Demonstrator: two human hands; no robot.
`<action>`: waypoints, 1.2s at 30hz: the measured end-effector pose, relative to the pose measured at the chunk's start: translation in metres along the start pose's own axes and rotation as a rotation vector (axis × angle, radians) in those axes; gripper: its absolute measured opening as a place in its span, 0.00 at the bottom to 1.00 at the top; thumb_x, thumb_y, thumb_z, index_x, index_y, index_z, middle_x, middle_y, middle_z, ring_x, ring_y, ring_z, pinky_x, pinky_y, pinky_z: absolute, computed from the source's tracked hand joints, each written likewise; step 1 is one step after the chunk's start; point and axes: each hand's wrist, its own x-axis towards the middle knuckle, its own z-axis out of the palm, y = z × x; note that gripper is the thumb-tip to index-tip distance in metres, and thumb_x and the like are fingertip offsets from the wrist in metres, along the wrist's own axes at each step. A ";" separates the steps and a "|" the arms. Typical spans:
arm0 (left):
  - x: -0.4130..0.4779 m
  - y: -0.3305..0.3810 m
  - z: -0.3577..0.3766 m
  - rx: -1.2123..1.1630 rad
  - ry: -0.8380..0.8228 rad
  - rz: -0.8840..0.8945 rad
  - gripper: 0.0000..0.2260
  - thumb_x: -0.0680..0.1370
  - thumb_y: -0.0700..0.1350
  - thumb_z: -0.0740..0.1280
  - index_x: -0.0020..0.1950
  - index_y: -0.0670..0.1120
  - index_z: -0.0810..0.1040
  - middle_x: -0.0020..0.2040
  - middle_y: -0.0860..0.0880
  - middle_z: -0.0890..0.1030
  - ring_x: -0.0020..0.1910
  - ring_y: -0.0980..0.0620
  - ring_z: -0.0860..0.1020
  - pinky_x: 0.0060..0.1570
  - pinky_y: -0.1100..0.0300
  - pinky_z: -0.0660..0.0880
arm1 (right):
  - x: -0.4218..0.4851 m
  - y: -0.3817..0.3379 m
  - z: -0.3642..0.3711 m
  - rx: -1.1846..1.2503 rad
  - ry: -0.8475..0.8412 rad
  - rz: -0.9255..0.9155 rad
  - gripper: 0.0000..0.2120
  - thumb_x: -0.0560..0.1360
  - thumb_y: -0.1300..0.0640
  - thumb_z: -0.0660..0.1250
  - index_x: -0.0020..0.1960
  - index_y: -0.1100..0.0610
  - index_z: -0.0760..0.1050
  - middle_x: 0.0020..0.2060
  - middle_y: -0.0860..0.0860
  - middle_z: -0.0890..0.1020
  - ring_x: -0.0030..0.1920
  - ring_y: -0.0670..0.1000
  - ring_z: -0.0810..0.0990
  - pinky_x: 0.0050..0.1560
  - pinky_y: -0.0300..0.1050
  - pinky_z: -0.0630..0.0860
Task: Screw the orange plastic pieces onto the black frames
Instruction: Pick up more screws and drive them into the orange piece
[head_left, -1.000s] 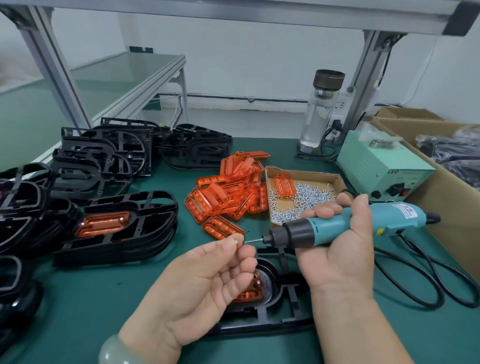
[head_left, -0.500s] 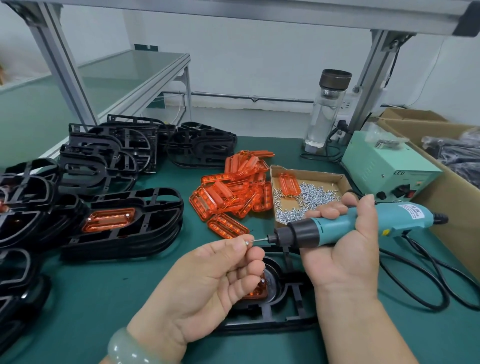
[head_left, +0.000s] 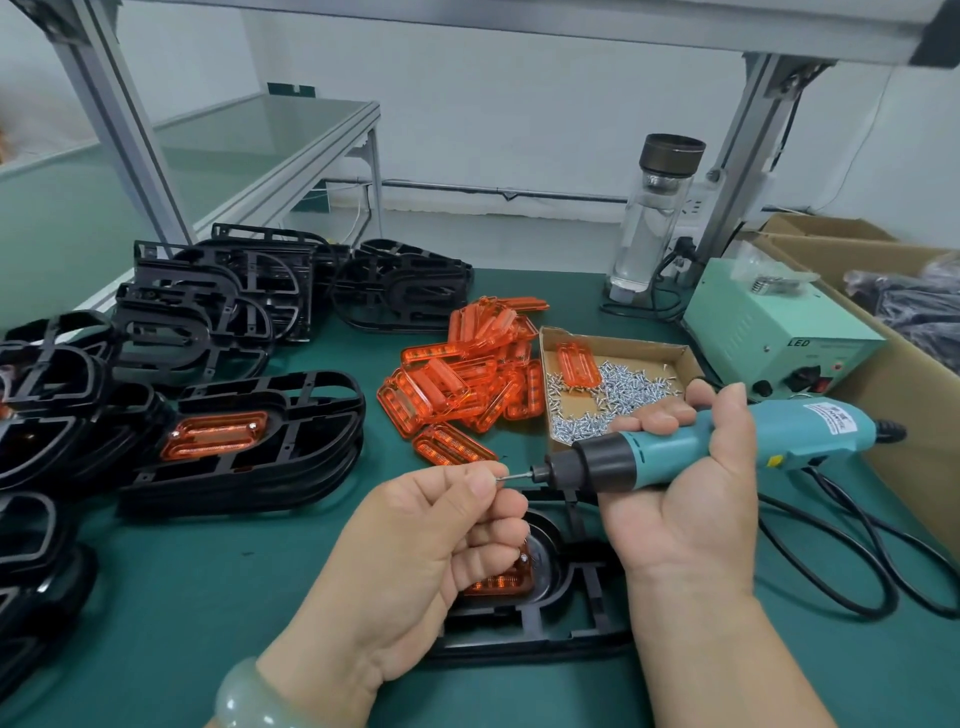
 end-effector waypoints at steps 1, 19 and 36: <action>0.000 0.000 0.000 0.010 -0.001 0.009 0.08 0.64 0.46 0.69 0.37 0.44 0.84 0.36 0.43 0.82 0.31 0.53 0.80 0.27 0.64 0.77 | 0.000 0.000 0.000 -0.001 0.001 -0.004 0.09 0.69 0.49 0.69 0.43 0.51 0.71 0.30 0.43 0.72 0.27 0.42 0.72 0.33 0.36 0.74; 0.007 -0.005 0.003 0.339 0.134 0.235 0.10 0.75 0.41 0.68 0.35 0.49 0.84 0.33 0.46 0.83 0.30 0.53 0.80 0.30 0.64 0.77 | -0.001 0.001 0.000 -0.013 0.001 -0.044 0.10 0.67 0.49 0.70 0.42 0.51 0.70 0.30 0.44 0.71 0.27 0.42 0.71 0.35 0.36 0.73; 0.010 -0.005 0.001 0.639 0.155 0.402 0.10 0.77 0.42 0.67 0.36 0.47 0.80 0.30 0.52 0.82 0.27 0.59 0.79 0.28 0.70 0.73 | 0.000 0.003 -0.002 0.009 0.069 -0.032 0.08 0.74 0.51 0.69 0.42 0.51 0.70 0.30 0.44 0.71 0.27 0.43 0.71 0.35 0.35 0.73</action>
